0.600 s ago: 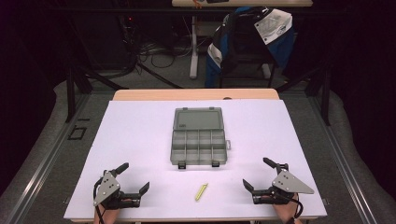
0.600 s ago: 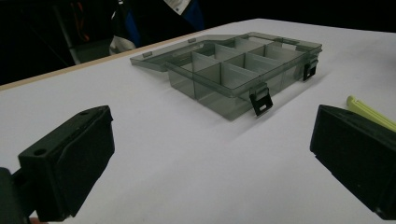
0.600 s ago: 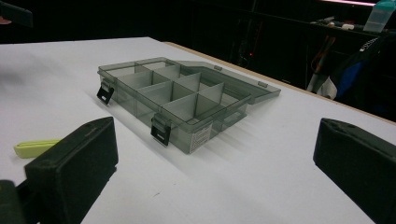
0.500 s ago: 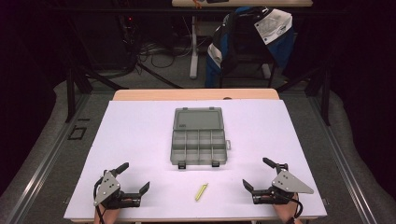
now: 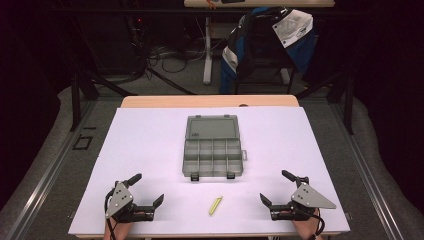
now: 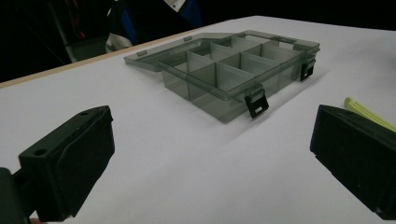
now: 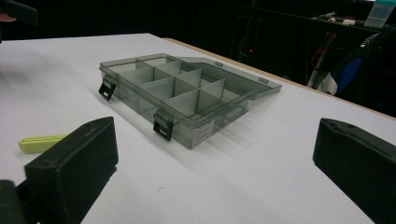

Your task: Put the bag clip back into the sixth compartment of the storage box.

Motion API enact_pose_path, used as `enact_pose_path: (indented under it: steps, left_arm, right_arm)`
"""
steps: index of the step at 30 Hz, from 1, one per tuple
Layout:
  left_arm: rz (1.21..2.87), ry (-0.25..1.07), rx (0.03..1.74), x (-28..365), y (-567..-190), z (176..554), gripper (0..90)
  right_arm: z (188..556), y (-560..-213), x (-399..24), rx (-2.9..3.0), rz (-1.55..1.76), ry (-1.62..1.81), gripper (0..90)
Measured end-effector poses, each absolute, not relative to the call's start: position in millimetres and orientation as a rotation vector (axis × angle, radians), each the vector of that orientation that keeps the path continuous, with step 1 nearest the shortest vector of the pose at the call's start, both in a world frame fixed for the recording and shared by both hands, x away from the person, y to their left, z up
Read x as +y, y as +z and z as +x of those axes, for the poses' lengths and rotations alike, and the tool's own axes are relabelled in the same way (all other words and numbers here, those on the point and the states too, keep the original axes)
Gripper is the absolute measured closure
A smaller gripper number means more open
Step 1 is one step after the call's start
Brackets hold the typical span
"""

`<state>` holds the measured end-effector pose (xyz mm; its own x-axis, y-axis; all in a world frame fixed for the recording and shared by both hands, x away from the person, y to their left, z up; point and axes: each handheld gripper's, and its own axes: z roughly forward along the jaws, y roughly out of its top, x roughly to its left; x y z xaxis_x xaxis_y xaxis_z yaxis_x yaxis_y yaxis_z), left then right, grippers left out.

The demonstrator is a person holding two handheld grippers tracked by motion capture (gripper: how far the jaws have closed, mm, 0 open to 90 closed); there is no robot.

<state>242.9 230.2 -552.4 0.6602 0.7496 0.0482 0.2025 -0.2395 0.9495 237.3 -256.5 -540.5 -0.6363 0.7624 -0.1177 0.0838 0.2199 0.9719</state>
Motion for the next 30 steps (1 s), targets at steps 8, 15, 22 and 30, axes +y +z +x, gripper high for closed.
enact_pose_path:
  steps: [8,15,22,30]
  left_arm:
    - [1.816,0.557,0.831,218,-544,243,0.0]
    - [1.796,0.552,0.837,204,-538,238,0.0]
    - [1.846,0.515,0.854,197,-541,242,0.0]
    - [1.846,0.474,0.885,196,-541,247,0.0]
  right_arm:
    - [242,-542,-255,1.915,0.791,1.455,0.0]
    - [242,-542,-255,1.910,0.788,1.454,0.0]
    - [243,-544,-254,1.928,0.803,1.444,0.0]
    - [245,-545,-254,1.931,0.807,1.447,0.0]
